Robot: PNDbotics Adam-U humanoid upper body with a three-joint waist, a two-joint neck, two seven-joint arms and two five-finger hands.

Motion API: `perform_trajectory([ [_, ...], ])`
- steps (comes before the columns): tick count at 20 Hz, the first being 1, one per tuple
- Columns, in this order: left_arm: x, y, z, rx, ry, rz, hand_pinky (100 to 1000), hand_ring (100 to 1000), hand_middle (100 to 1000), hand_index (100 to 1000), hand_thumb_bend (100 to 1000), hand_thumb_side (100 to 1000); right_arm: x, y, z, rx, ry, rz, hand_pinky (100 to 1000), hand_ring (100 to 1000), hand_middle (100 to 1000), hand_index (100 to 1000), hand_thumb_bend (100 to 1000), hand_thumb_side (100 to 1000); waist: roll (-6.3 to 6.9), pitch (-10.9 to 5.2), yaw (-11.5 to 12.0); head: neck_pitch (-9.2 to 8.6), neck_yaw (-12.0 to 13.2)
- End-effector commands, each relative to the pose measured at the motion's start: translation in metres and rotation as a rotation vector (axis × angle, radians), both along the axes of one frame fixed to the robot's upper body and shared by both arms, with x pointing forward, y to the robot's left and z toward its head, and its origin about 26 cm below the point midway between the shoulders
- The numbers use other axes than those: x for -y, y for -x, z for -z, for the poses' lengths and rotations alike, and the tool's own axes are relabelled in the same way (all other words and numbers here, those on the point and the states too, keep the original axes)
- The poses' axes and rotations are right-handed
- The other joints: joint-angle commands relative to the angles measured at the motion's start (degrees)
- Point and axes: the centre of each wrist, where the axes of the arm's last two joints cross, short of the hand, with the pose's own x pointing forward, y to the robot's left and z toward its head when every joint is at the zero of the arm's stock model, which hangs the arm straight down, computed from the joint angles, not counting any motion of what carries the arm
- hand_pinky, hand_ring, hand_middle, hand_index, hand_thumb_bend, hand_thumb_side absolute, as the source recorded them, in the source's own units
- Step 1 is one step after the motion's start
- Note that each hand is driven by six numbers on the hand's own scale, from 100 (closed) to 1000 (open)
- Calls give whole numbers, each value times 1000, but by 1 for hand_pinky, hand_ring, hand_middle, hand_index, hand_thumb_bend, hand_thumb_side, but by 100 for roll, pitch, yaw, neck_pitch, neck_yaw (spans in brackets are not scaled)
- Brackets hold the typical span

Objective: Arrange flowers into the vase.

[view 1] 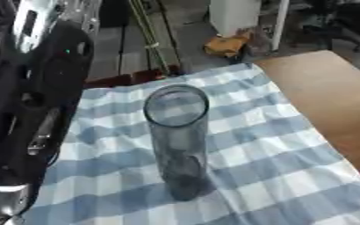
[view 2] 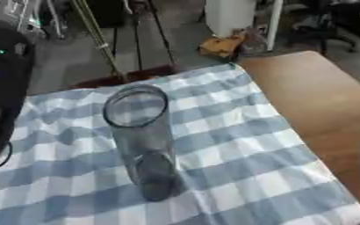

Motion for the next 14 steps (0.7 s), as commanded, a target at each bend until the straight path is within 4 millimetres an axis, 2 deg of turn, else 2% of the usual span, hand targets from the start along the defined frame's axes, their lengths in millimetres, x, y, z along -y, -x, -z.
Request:
perform_trajectory([
  [1, 1, 2, -5, 14, -10, -5, 100, 100, 100, 100, 100, 759, -2, 2, -8, 25, -2, -9, 815, 803, 543, 813, 100, 722, -40, -123, 10, 55, -43],
  [14, 6, -4, 17, -47, -26, -7, 100, 100, 100, 100, 100, 759, -3, 2, -7, 21, -29, -11, 816, 798, 546, 813, 100, 724, -95, -209, -1, 83, -114],
])
